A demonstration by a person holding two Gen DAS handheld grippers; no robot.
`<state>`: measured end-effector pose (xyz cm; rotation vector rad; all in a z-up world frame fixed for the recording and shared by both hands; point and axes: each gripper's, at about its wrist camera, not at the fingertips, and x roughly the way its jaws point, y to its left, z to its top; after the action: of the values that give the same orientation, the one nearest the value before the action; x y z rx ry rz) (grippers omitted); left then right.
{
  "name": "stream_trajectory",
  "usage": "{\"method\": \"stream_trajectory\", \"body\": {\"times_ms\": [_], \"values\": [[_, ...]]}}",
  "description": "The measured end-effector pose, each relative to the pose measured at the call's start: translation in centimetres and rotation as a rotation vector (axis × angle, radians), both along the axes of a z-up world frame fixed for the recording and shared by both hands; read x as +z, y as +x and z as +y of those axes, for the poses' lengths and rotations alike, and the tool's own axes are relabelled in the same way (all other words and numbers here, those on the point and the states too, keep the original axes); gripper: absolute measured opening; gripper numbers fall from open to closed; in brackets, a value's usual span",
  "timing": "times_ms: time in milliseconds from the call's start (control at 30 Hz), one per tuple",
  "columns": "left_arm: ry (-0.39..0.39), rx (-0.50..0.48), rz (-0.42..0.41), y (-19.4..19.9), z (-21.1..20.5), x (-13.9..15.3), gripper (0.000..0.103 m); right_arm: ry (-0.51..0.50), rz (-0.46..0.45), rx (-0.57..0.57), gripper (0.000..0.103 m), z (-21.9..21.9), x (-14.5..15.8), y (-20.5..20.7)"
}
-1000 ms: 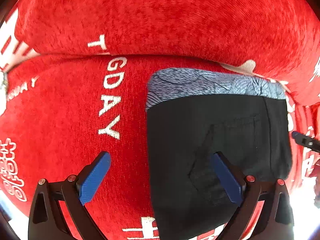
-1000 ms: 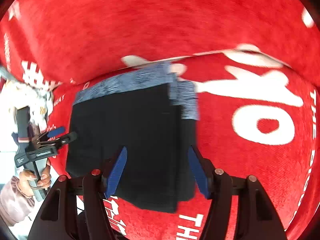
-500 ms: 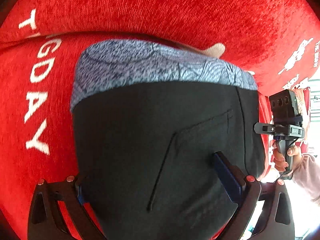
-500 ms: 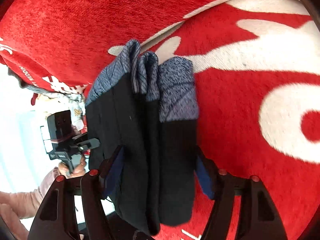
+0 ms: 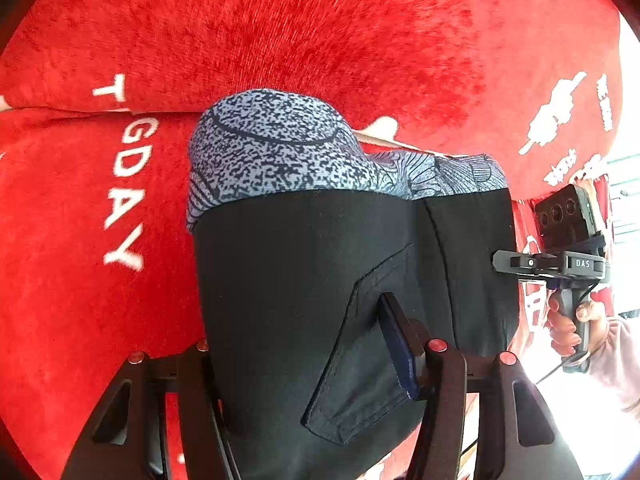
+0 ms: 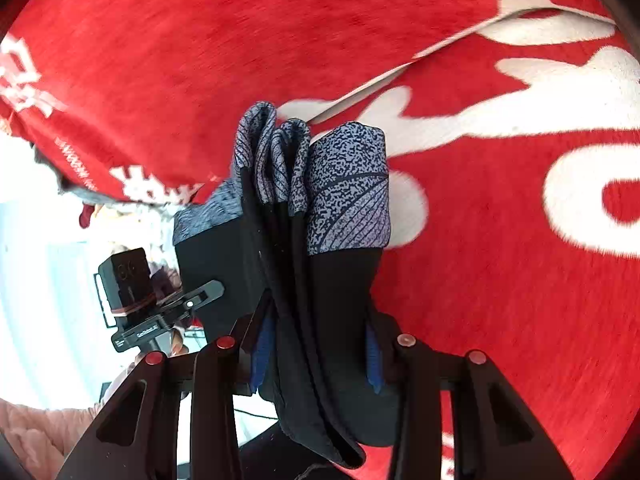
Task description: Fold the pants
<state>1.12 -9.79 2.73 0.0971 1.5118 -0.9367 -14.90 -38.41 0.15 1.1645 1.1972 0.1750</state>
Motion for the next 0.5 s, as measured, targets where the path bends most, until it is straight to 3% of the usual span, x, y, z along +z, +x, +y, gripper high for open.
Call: {"method": "stream_trajectory", "body": {"times_ms": [167, 300, 367, 400, 500], "values": [[0.017, 0.000, -0.017, -0.5, 4.1, 1.7, 0.059, 0.031, -0.005, -0.004, 0.042, 4.4, 1.6, -1.9], [0.080, -0.015, -0.025, -1.3, 6.3, 1.4, 0.060, 0.025, 0.028, -0.002, 0.042, 8.1, 0.6, -3.0], [0.146, -0.014, -0.026, -1.7, 7.9, -0.4, 0.062, 0.014, 0.082, 0.002, 0.043, 9.8, -1.2, -3.0], [0.183, 0.001, -0.013, -1.7, 8.6, -1.6, 0.071, -0.008, 0.120, 0.010, 0.044, 10.5, -2.1, -3.1], [0.190, 0.086, -0.035, -1.4, 10.7, -1.4, 0.076, -0.079, 0.196, -0.017, 0.054, 11.1, -2.7, -2.7]]}}
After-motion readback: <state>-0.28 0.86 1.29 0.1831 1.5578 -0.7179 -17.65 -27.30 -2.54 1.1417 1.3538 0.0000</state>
